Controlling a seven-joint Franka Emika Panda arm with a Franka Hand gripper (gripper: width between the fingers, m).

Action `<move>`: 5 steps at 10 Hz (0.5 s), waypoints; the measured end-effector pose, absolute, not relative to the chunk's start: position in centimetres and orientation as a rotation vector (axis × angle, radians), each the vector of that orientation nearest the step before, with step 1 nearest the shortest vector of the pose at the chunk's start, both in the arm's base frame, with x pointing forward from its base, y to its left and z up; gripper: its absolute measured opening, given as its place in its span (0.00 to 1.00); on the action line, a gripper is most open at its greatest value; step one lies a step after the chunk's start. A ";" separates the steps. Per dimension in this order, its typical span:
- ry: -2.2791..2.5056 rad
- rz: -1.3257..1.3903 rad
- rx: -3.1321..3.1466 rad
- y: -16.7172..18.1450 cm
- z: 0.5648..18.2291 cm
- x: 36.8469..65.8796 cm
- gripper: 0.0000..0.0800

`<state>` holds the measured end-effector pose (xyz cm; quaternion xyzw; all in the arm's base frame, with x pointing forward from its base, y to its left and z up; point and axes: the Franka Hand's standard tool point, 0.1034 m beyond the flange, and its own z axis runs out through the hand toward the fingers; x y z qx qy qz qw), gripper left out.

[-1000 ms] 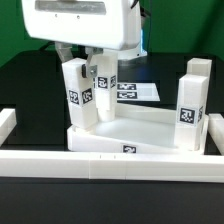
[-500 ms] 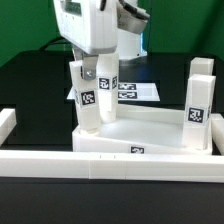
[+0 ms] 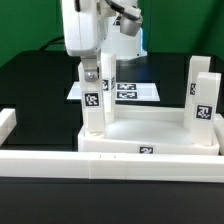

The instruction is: Assemble desk

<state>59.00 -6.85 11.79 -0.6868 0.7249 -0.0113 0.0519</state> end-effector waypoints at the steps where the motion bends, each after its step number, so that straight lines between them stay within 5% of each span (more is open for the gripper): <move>1: 2.199 -0.034 -2.096 -6.8 11.8 59.0 0.36; 3: 2.138 -0.036 -2.159 -6.6 11.7 59.0 0.70; 5: 1.920 -0.054 -2.371 -6.2 11.8 59.0 0.79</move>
Offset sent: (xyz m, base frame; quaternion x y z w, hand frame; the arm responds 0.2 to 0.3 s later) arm 0.0007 0.0050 0.0031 -0.0137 0.0088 -0.0799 0.9967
